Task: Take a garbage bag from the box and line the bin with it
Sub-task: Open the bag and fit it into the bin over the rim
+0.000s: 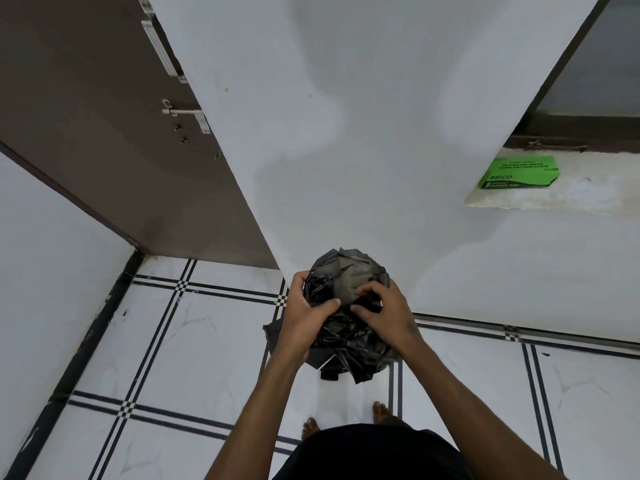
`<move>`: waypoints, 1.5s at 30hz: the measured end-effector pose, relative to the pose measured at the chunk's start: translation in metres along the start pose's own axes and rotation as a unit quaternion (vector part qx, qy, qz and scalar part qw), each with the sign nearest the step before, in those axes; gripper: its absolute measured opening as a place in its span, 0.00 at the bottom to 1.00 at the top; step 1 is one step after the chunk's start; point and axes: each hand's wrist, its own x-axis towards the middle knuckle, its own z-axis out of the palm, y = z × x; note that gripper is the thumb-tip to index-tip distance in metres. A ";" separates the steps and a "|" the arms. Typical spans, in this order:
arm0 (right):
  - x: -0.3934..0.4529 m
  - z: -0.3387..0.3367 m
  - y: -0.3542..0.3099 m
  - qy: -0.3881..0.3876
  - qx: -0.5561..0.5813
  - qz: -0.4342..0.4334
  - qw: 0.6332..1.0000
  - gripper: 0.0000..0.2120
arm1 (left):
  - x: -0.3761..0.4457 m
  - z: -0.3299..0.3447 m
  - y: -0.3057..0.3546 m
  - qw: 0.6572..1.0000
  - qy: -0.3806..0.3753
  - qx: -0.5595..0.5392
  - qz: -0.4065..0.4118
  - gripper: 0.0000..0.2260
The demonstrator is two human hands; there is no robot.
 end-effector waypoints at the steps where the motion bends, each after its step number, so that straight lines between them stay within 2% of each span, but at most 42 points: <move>1: 0.003 -0.001 0.002 -0.015 -0.021 -0.014 1.000 0.13 | 0.001 -0.001 0.001 1.000 0.000 0.006 0.004 0.21; 5: 0.006 -0.003 0.006 -0.086 -0.145 -0.077 0.983 0.22 | 0.001 -0.005 0.002 1.000 0.021 0.010 0.003 0.22; 8: 0.003 -0.006 0.008 -0.103 -0.161 -0.068 0.979 0.23 | 0.001 -0.012 0.000 0.999 0.031 0.009 0.012 0.22; 11: 0.003 -0.008 0.011 -0.107 -0.234 -0.091 0.962 0.22 | -0.001 -0.018 -0.003 0.999 0.023 0.022 0.022 0.22; 14: 0.004 -0.009 0.011 -0.102 -0.254 -0.077 0.959 0.25 | -0.003 -0.023 -0.008 0.998 0.038 0.034 0.037 0.22; 20: 0.006 -0.011 0.015 -0.059 -0.229 -0.050 0.970 0.28 | -0.003 -0.036 -0.021 0.987 0.063 0.130 0.067 0.19; 26: 0.015 -0.013 0.017 -0.032 -0.191 -0.002 0.981 0.30 | -0.004 -0.050 -0.027 0.960 0.047 0.255 0.107 0.16; 30: 0.017 -0.019 0.020 -0.026 -0.191 0.001 0.981 0.29 | -0.005 -0.063 -0.029 0.932 0.062 0.339 0.117 0.20; 33: 0.018 -0.021 0.022 0.009 -0.170 0.036 0.985 0.27 | -0.001 -0.077 -0.032 0.908 0.078 0.403 0.086 0.22; 35: 0.019 -0.021 0.021 0.045 -0.138 0.086 0.986 0.24 | 0.000 -0.080 -0.034 0.883 0.067 0.460 0.066 0.14; 37: 0.019 -0.020 0.017 0.056 -0.169 0.098 0.979 0.22 | 0.000 -0.080 -0.034 0.858 0.064 0.507 0.051 0.03; 38: 0.019 -0.019 0.016 0.059 -0.185 0.092 0.977 0.21 | 0.000 -0.080 -0.035 0.860 0.072 0.504 0.039 0.04; 39: 0.019 -0.018 0.014 0.068 -0.185 0.084 0.977 0.19 | 0.001 -0.080 -0.036 0.877 0.081 0.472 0.017 0.06; 41: 0.018 -0.016 0.010 0.094 -0.148 0.084 0.981 0.14 | 0.005 -0.080 -0.034 0.944 0.089 0.312 -0.050 0.08; 42: 0.017 -0.015 0.009 0.105 -0.120 0.090 0.983 0.13 | 0.006 -0.080 -0.032 0.966 0.095 0.228 -0.076 0.08; 45: 0.015 -0.013 0.005 0.112 -0.053 0.096 0.988 0.16 | 0.006 -0.077 -0.027 0.984 0.105 0.077 -0.122 0.06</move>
